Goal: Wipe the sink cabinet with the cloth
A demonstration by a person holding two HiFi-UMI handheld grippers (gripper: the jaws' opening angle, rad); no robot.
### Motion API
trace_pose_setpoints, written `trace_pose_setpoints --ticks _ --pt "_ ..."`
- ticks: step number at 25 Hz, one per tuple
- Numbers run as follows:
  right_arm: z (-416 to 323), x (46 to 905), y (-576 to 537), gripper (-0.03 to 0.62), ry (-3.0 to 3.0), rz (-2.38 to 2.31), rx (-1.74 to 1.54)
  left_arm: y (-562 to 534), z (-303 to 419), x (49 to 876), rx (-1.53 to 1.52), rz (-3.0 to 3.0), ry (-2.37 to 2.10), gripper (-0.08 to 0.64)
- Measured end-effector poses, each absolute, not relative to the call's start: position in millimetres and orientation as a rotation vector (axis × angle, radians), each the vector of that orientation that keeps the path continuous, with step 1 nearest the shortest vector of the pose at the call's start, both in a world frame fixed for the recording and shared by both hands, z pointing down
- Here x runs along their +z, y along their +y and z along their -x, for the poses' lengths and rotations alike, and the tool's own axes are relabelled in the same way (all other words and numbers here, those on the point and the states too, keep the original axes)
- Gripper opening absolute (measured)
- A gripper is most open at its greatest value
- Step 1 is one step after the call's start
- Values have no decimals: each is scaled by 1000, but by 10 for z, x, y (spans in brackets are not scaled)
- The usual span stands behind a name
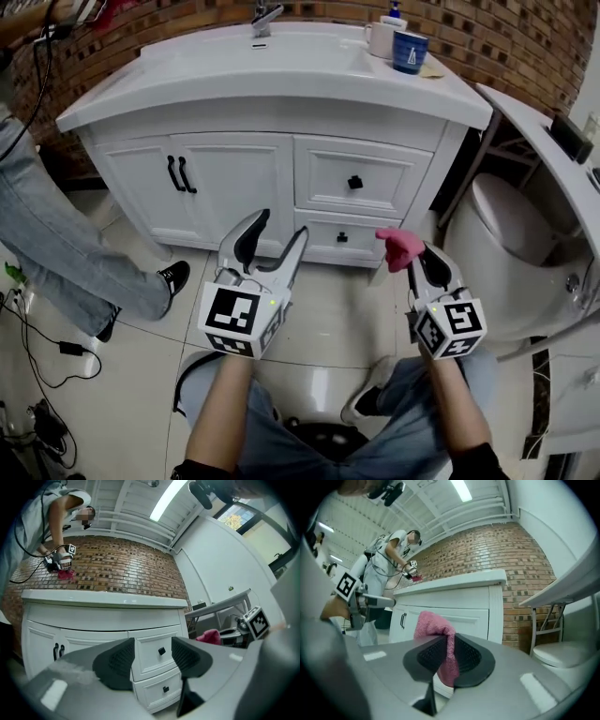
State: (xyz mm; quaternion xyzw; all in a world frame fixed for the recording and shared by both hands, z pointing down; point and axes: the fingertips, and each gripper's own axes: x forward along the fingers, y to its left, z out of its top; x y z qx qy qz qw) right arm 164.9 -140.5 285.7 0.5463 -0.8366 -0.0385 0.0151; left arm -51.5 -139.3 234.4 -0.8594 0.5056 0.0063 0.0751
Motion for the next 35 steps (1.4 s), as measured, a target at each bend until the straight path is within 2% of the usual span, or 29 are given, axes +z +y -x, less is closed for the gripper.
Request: trace_pose_setpoints --ticks 7,35 --pt "-1666 2329 -1238 44 -2626 -1808 -177 -1140 408 2327 24 2595 1507 246" --pt "-1563 2445 -1277 44 -2701 -1824 -57 -1353 162 2366 49 2585 1490 249"
